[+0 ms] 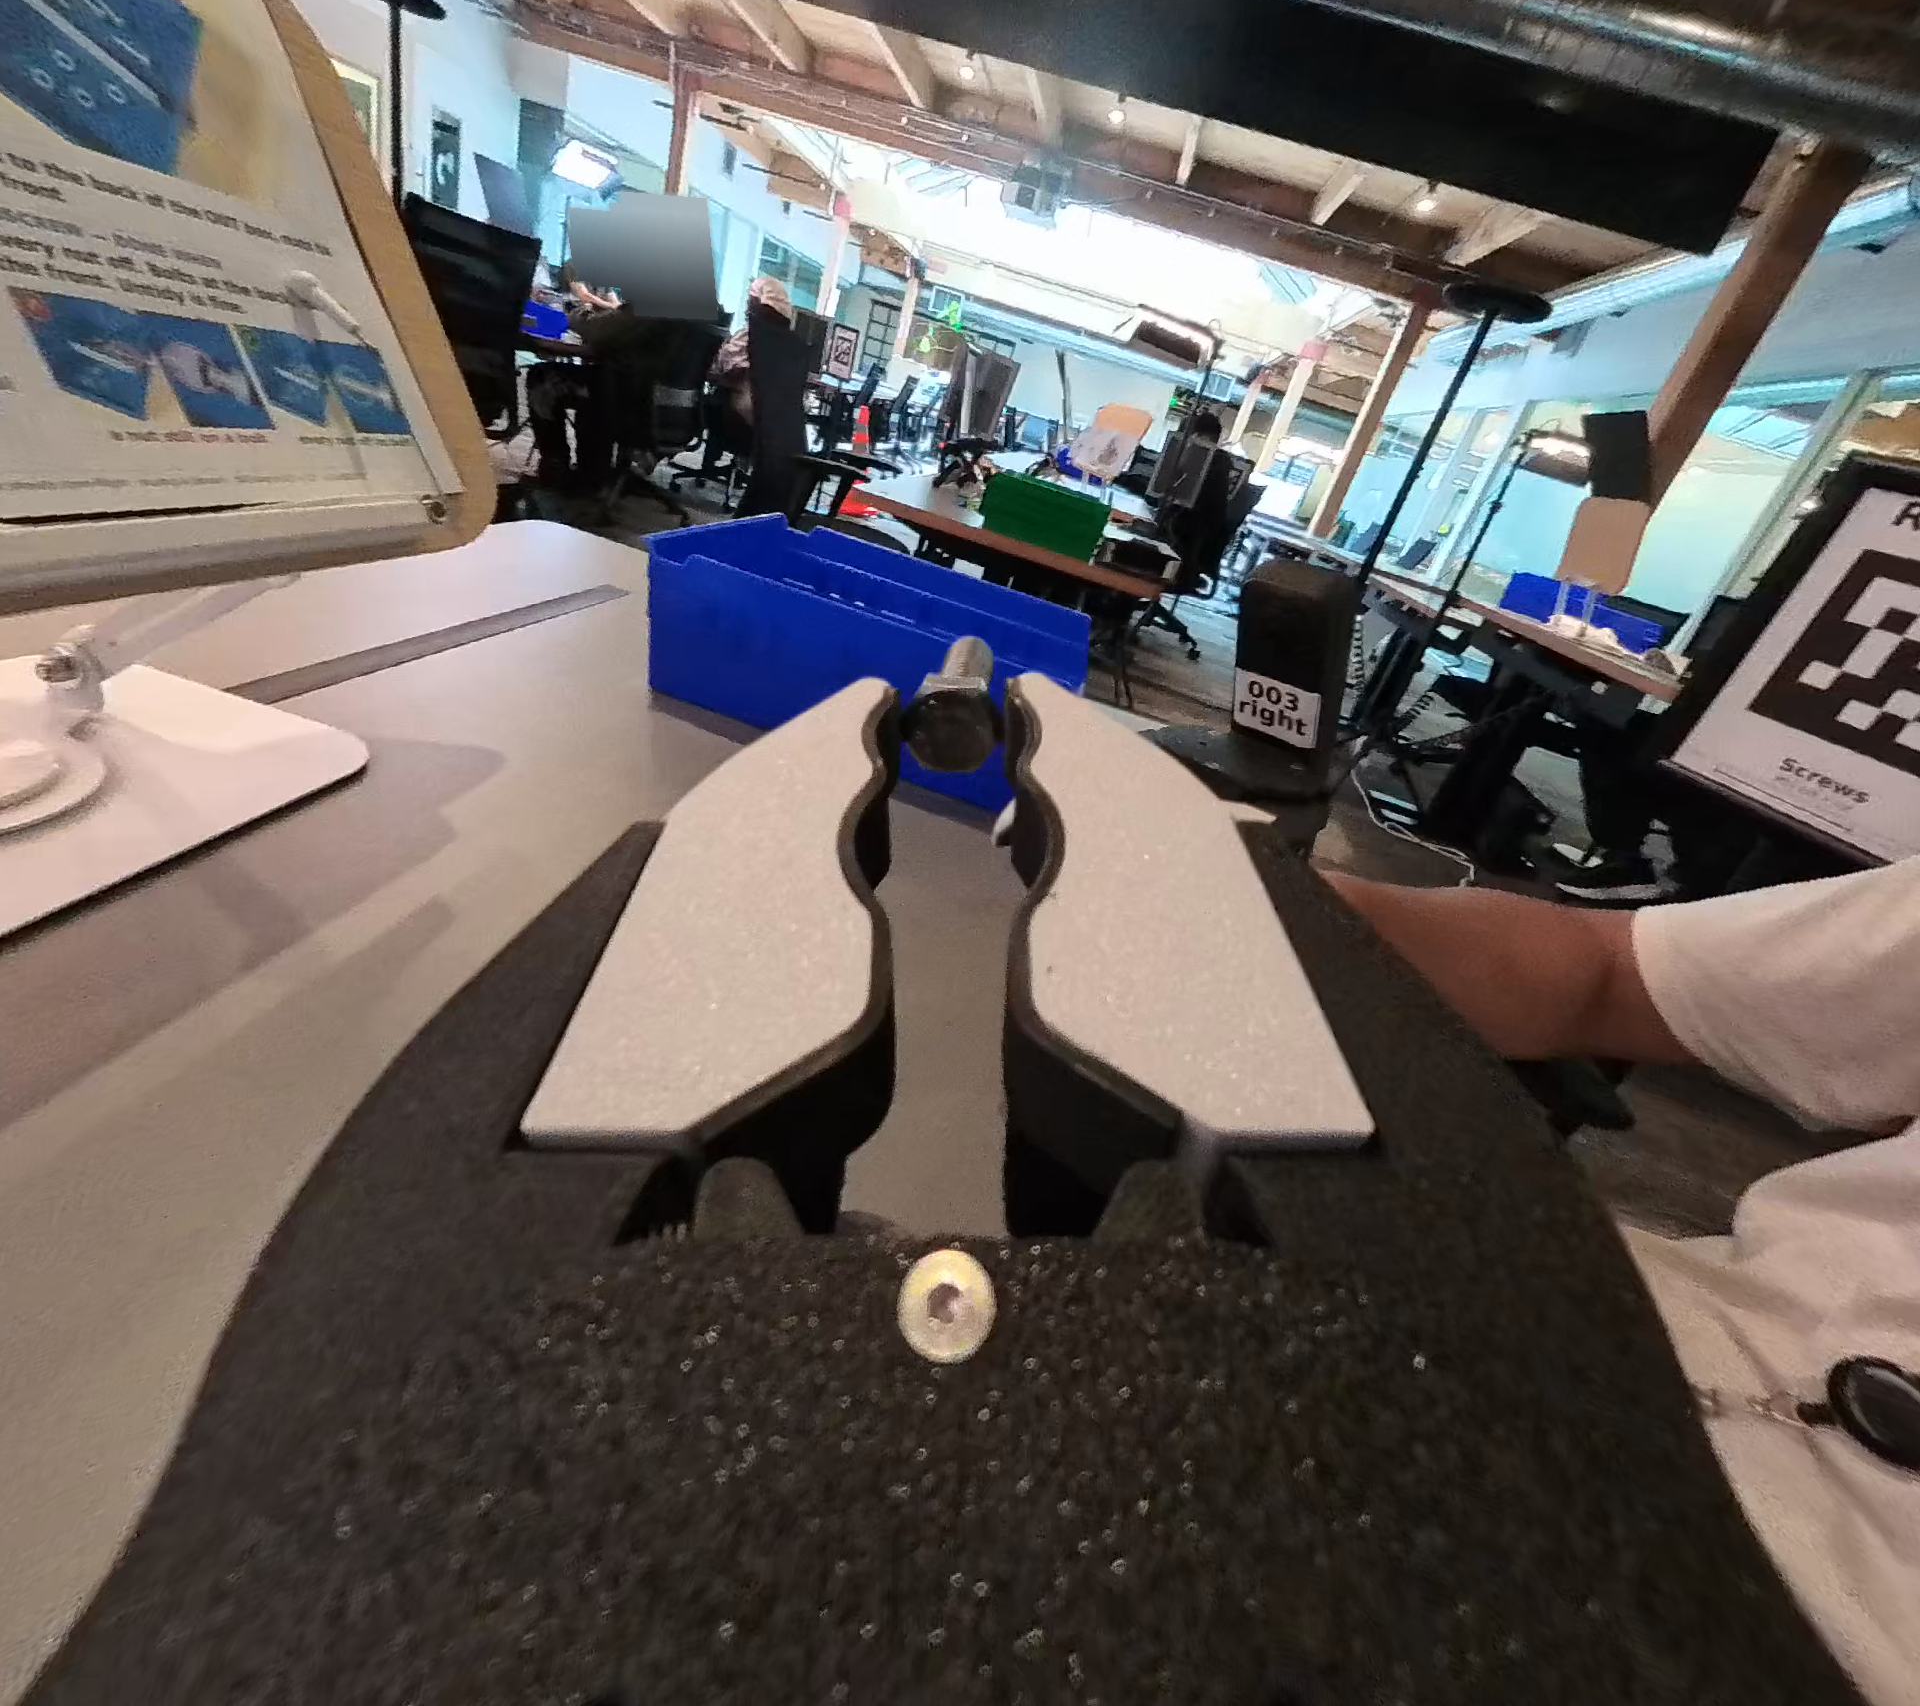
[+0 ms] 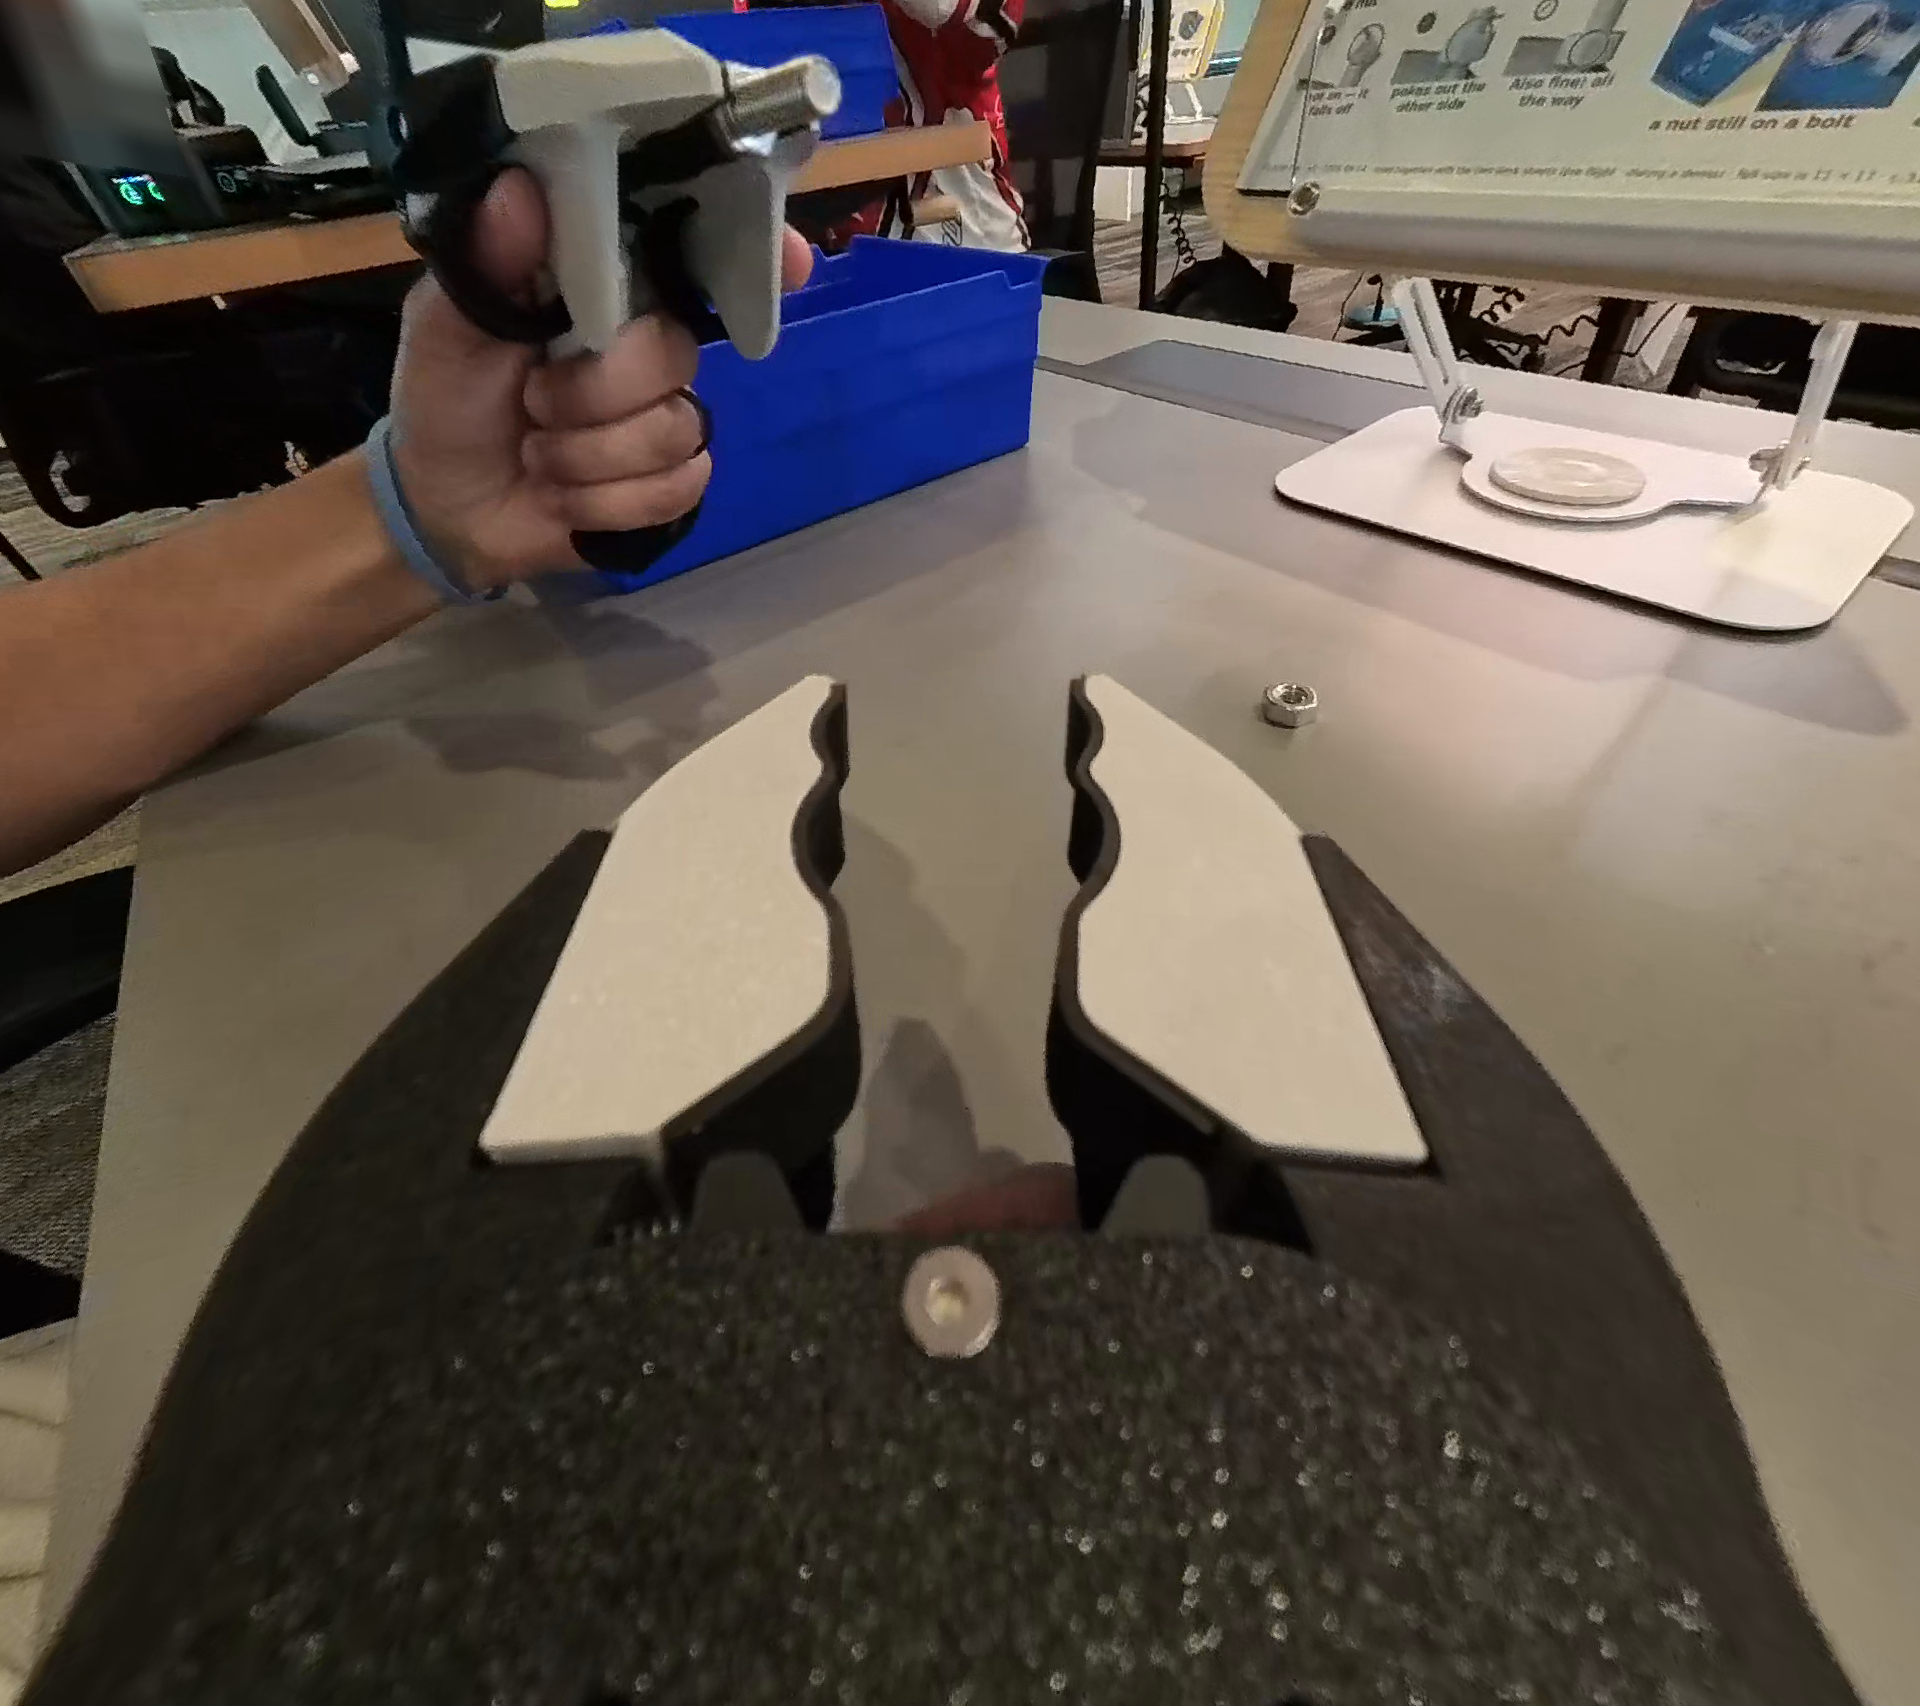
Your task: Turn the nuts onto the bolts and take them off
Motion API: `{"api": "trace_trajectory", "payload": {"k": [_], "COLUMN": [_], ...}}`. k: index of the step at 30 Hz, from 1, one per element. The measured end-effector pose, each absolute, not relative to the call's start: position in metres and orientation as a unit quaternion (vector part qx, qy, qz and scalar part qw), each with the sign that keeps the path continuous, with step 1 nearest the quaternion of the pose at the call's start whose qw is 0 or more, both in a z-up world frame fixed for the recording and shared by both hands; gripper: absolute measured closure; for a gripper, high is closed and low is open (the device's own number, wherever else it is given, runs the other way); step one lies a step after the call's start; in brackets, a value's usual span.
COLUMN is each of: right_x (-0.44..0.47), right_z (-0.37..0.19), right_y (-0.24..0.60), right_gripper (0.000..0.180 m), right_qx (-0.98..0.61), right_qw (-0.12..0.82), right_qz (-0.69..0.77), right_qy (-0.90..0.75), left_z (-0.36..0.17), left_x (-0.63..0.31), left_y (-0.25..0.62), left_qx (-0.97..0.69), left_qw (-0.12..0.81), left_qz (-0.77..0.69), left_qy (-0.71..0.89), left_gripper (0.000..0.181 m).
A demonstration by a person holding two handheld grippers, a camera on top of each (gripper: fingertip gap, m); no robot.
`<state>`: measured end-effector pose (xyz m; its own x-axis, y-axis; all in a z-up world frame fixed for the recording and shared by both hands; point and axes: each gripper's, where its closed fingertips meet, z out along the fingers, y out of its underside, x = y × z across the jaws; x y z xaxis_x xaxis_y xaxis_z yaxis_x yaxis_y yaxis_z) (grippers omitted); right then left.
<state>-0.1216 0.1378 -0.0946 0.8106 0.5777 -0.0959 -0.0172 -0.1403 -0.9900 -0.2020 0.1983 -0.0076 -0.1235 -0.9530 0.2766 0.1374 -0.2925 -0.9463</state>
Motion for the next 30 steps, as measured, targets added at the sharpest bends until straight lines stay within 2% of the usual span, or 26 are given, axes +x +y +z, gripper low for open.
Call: {"api": "trace_trajectory", "payload": {"k": [5, 8, 14, 16, 19, 24, 30], "right_x": [-0.117, -0.104, -0.085, -0.084, -0.096, -0.092, -0.094], "right_z": [-0.100, -0.101, -0.099, -0.115, -0.139, -0.173, -0.188], "right_y": [0.144, 0.161, 0.213, 0.231, 0.257, 0.289, 0.293], "right_gripper": [0.138, 0.131, 0.133, 0.133, 0.138, 0.144, 0.144], "right_qx": [-0.735, -0.768, -0.841, -0.882, -0.914, -0.936, -0.942], "right_qw": [0.614, 0.584, 0.448, 0.371, 0.311, 0.256, 0.212], "right_qz": [0.207, 0.136, 0.042, 0.057, 0.105, 0.058, 0.030], "right_qy": [-0.199, -0.225, -0.303, -0.283, -0.240, -0.236, -0.258], "left_z": [-0.010, -0.008, -0.004, -0.006, -0.008, -0.009, -0.007], "left_x": [-0.201, -0.202, -0.209, -0.208, -0.208, -0.209, -0.212], "left_y": [0.194, 0.196, 0.209, 0.213, 0.215, 0.217, 0.223], "left_qx": [-0.498, -0.499, -0.508, -0.516, -0.520, -0.524, -0.525], "left_qw": [0.447, 0.454, 0.472, 0.472, 0.469, 0.466, 0.460], "left_qz": [-0.614, -0.611, -0.610, -0.608, -0.607, -0.609, -0.619], "left_qy": [0.418, 0.414, 0.384, 0.377, 0.376, 0.372, 0.358], "left_gripper": [0.162, 0.162, 0.163, 0.163, 0.162, 0.163, 0.163]}}
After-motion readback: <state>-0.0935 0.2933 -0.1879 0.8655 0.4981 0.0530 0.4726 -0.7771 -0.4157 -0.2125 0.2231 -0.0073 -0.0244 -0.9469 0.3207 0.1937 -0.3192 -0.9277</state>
